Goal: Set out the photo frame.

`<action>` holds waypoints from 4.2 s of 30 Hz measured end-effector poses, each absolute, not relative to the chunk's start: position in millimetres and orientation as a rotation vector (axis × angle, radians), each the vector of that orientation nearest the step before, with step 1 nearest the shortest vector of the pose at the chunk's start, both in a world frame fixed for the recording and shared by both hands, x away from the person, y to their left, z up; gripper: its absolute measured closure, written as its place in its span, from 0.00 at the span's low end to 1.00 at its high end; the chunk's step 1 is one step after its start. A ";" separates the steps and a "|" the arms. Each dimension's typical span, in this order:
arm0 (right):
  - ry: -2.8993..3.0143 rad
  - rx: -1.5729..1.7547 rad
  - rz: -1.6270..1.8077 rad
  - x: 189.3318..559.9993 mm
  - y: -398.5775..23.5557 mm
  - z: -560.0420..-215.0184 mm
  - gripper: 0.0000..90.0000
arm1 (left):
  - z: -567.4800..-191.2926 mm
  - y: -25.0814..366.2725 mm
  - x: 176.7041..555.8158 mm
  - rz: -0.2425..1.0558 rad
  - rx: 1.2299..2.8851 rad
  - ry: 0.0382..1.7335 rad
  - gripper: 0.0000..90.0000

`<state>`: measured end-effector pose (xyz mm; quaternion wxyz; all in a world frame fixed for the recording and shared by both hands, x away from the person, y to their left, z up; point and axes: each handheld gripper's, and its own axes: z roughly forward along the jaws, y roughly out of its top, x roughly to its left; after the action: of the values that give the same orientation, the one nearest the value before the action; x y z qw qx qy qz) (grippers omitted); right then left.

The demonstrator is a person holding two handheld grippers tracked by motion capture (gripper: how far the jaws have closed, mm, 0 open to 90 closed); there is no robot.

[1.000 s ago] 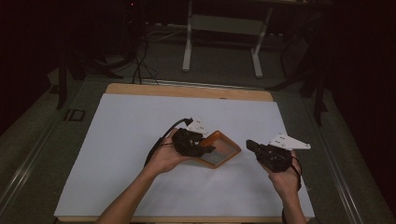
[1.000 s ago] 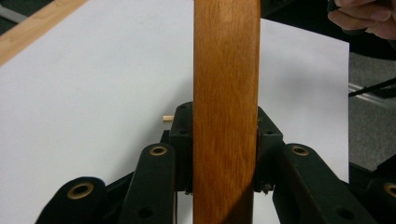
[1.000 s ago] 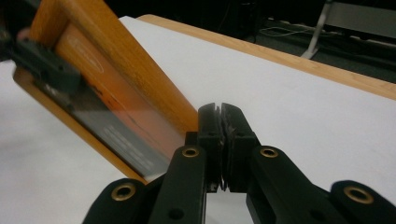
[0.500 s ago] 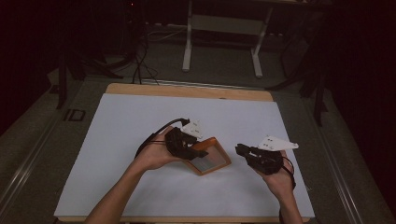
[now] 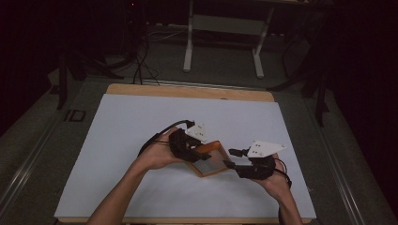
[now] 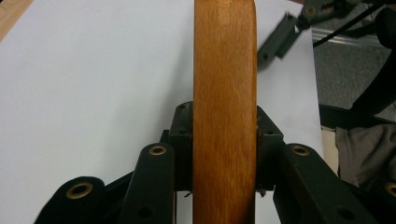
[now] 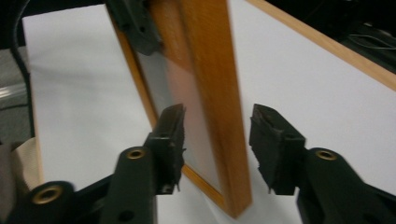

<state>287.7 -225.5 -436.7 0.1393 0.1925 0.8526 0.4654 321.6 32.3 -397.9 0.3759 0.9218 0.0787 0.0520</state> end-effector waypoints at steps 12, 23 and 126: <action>2.561 0.485 1.398 302.5 -203.8 -444.8 0.55 | -397.4 28.7 319.7 0.158 2.377 0.090 0.76; 2.559 0.439 1.381 297.3 -207.0 -443.2 0.75 | -397.0 33.9 325.7 0.130 2.300 0.222 0.59; 2.544 0.677 1.593 308.8 -200.2 -466.2 0.67 | -485.8 89.0 296.3 0.084 2.010 0.651 0.65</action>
<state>308.8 -200.2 -466.2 0.0322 0.2199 0.8264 0.5174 296.3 89.0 -485.8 0.4911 0.8281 0.2681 0.0344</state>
